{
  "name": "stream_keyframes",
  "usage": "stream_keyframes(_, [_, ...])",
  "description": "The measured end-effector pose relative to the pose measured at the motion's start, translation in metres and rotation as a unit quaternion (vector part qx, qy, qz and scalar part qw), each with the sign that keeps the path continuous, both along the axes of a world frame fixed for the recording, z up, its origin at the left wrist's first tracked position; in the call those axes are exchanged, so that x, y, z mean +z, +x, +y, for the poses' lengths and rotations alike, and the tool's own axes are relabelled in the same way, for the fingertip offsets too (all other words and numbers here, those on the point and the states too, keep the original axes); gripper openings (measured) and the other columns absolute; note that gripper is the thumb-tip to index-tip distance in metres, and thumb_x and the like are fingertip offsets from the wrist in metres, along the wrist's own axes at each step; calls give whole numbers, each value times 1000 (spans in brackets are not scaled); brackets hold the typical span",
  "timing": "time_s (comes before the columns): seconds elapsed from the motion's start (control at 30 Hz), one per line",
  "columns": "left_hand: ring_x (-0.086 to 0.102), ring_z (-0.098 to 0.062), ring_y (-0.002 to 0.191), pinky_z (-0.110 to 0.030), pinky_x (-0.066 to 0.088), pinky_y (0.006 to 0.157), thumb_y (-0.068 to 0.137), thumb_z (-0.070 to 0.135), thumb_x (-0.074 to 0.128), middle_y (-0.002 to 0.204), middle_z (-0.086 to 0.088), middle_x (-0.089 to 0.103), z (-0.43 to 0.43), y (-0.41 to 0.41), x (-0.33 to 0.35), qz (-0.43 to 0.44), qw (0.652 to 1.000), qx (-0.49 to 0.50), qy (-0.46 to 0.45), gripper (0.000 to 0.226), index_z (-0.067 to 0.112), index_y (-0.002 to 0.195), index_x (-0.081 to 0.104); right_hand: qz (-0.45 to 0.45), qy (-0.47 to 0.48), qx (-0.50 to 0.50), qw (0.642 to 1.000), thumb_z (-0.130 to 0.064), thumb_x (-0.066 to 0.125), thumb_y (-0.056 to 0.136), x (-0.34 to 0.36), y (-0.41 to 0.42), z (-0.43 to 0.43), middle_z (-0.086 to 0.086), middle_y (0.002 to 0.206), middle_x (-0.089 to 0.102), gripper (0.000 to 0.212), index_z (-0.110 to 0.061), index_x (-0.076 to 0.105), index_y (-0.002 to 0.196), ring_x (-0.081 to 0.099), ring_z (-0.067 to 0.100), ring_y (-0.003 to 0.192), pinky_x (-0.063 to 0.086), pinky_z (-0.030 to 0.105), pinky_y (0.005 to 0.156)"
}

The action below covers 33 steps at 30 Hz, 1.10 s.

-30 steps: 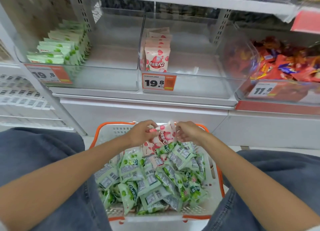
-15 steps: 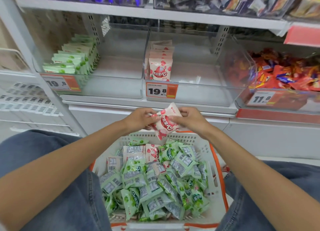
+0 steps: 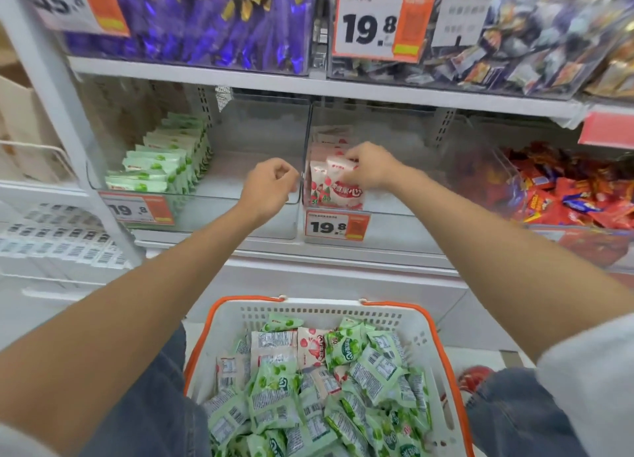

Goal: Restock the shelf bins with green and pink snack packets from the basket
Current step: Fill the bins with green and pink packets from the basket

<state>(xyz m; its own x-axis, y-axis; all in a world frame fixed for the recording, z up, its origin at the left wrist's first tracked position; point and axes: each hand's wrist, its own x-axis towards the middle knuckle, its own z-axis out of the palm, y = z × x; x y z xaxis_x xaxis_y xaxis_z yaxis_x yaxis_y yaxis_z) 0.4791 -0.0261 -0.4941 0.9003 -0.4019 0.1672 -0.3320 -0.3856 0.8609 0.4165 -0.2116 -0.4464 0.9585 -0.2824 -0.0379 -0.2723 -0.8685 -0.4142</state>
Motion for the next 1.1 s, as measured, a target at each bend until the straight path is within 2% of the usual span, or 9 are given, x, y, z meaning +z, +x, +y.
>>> stream_keyframes(0.1, [55, -8, 61, -28, 48, 64, 95, 19, 53, 73, 4, 65, -2, 5, -5, -5, 1000, 4, -7, 14, 14, 91, 66, 7, 2, -26, 1000, -16, 73, 82, -26, 21, 3, 9, 82, 64, 16, -2, 66, 84, 60, 29, 81, 44, 33, 60])
stream_keyframes(0.3, [60, -14, 76, -35, 51, 73, 92, 17, 52, 84, 3, 68, -1, 6, -15, -31, 999, 17, -3, 15, 20, 91, 66, -55, 249, -207, 944, -13, 81, 76, -46, 20, 3, 11, 130, 51, 71, -4, 38, 131, 52, 28, 121, 48, 35, 97])
stream_keyframes(0.4, [61, -17, 81, -37, 52, 75, 90, 15, 50, 87, 2, 69, -2, 1, -17, -40, 999, 29, -4, 18, 24, 89, 65, 15, 334, -227, 915, -10, 81, 76, -54, 22, -2, 13, 123, 61, 55, -4, 48, 121, 65, 26, 102, 58, 38, 84])
stream_keyframes(0.5, [62, -16, 83, -37, 53, 75, 90, 15, 51, 86, 5, 68, -2, -3, -17, -49, 998, 42, -2, 17, 25, 87, 64, 24, 276, -200, 940, -8, 76, 80, -62, 30, 3, 11, 109, 67, 37, -5, 57, 111, 65, 15, 72, 58, 30, 66])
stream_keyframes(0.63, [59, -14, 80, -37, 54, 75, 91, 16, 55, 83, 10, 63, -2, -8, -16, -60, 997, 53, -6, 12, 22, 88, 65, 64, 167, -160, 971, -16, 70, 86, -62, 35, 8, 13, 112, 67, 26, -4, 60, 107, 64, 21, 91, 55, 36, 90])
stream_keyframes(0.77, [56, -11, 76, -34, 52, 73, 92, 13, 55, 82, 9, 62, -2, -15, -12, -53, 997, 51, -22, 12, 18, 90, 65, 86, 185, -149, 967, -23, 75, 83, -56, 26, 4, 6, 99, 67, 31, -4, 63, 105, 61, 20, 89, 52, 34, 88])
stream_keyframes(0.93, [52, -8, 69, -30, 47, 68, 90, 10, 53, 78, 12, 59, 5, -32, -6, -67, 996, 46, -26, 12, 18, 86, 62, 31, 217, -162, 962, -16, 76, 82, -48, 10, 4, 6, 104, 64, 31, -7, 62, 108, 60, 22, 94, 48, 29, 71])
stream_keyframes(1.03, [54, -12, 70, -33, 48, 68, 91, 13, 54, 79, 10, 60, 9, -45, -12, -71, 997, 31, -3, 12, 18, 83, 60, -28, 95, -166, 981, -17, 70, 86, -42, -8, 9, 3, 89, 61, 13, -11, 58, 87, 56, 22, 86, 39, 24, 58])
stream_keyframes(1.1, [55, -15, 70, -33, 48, 67, 91, 14, 53, 78, 8, 61, 13, -53, -22, -60, 998, 17, 15, 12, 17, 82, 60, -129, 21, -169, 977, -13, 65, 86, -45, -25, 16, 4, 99, 62, 11, -11, 61, 96, 58, 22, 89, 44, 28, 67])
